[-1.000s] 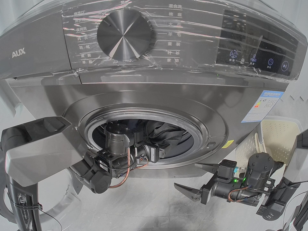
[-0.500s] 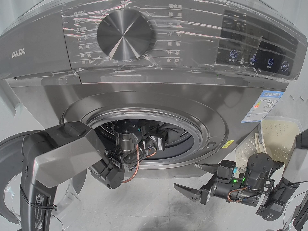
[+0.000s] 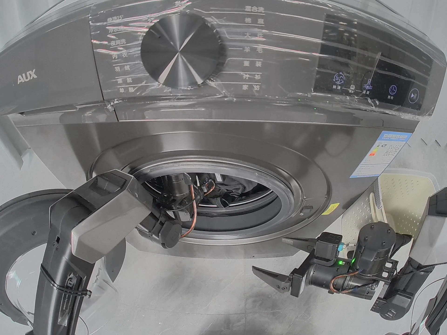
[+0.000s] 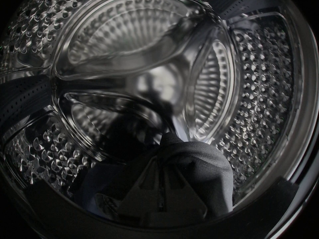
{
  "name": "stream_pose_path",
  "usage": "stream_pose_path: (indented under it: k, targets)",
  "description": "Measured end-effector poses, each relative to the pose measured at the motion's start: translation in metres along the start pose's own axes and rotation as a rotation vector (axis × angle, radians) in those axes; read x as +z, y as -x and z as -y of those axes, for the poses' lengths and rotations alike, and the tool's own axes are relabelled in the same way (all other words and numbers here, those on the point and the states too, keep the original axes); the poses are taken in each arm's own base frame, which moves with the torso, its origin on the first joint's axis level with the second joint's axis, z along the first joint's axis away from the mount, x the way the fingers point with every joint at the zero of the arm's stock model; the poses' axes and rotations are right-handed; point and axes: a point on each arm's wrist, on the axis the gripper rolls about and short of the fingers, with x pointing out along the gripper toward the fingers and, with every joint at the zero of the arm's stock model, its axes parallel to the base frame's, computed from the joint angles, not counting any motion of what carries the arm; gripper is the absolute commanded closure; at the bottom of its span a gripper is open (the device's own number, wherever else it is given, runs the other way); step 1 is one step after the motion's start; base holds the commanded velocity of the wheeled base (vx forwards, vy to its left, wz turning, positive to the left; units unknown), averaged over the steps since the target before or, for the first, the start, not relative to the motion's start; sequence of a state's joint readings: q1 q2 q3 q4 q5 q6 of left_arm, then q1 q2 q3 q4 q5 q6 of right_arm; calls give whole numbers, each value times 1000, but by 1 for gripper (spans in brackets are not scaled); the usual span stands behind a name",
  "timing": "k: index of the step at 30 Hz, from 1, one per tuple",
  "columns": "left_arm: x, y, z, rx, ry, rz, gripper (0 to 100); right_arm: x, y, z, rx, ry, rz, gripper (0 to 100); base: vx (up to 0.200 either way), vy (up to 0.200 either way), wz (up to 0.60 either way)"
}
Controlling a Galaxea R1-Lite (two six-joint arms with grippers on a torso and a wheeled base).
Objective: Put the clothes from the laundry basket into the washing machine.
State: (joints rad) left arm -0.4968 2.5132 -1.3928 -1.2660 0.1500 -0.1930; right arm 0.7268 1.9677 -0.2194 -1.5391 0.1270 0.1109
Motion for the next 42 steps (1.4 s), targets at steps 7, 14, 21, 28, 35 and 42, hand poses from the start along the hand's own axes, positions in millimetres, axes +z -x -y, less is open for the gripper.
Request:
stream_pose_path:
  k: [7, 14, 21, 28, 35, 42]
  targets:
    - [3, -8, -9, 41, 14, 32, 0, -1, -1, 0, 0, -1, -4, 0, 0, 0, 0]
    - [-11, 4, -7, 30, 5, -47, 0, -1, -1, 0, 0, -2, -6, 0, 0, 0, 0]
    - [-22, 31, -5, -10, -17, -179, 0, -2, -1, 0, 0, -2, -6, 0, 0, 0, 0]
    - [-20, 63, 0, -73, -68, -297, 0, -2, -1, 0, 0, -2, -8, 0, 0, 0, 0]
    - [-7, 93, 15, -152, -101, -355, 0, -2, -1, 0, 0, -2, -8, 0, 0, 0, 0]
    - [18, 98, 30, -235, -86, -302, 0, -2, -1, 0, -1, -2, -9, 0, 0, 0, 0]
